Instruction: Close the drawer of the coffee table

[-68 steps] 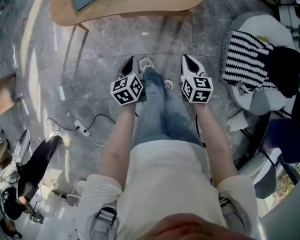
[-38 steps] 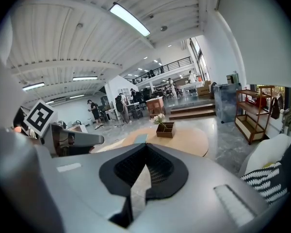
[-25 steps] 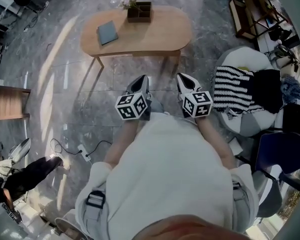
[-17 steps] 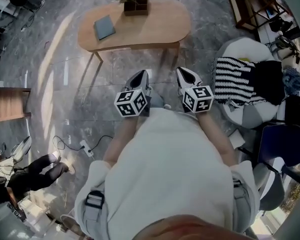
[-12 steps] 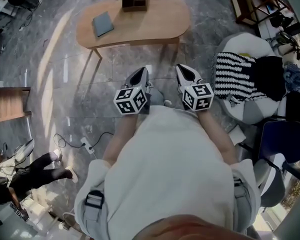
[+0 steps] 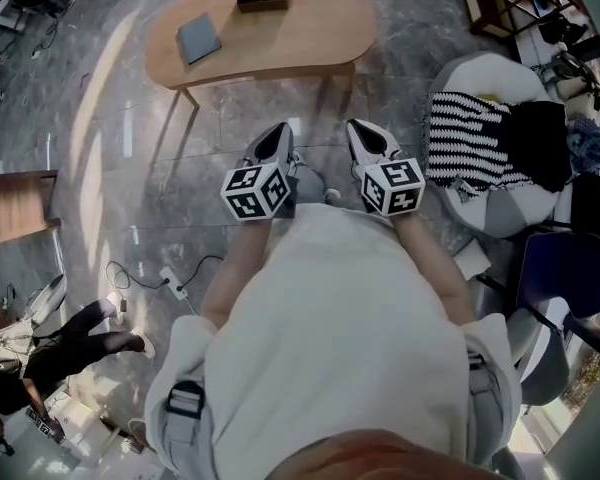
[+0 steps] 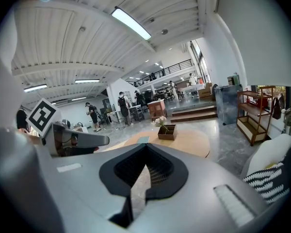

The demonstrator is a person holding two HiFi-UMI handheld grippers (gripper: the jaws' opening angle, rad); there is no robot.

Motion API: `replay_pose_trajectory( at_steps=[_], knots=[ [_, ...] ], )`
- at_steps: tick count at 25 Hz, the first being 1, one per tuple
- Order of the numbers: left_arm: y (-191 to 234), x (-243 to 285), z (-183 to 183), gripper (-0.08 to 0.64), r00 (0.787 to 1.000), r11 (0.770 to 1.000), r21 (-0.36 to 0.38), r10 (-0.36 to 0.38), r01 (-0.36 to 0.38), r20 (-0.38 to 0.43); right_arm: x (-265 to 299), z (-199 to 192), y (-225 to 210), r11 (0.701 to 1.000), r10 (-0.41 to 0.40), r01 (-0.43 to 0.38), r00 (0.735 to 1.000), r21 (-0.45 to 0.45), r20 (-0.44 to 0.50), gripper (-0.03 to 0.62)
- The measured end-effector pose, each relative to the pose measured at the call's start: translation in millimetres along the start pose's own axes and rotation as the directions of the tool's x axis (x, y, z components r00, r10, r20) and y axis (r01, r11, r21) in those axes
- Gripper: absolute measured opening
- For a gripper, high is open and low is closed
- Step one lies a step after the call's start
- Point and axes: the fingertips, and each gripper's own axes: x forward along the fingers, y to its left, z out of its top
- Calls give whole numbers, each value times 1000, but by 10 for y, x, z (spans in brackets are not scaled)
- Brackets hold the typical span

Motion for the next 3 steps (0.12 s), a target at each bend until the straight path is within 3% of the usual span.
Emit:
replay_pose_trajectory(
  at_steps=[3],
  knots=[
    [-13,6,-9,0,1000,1000,1,-2,2,-1,-20,-9,5,1000,1,-1,1000,-2,-1,0]
  ],
)
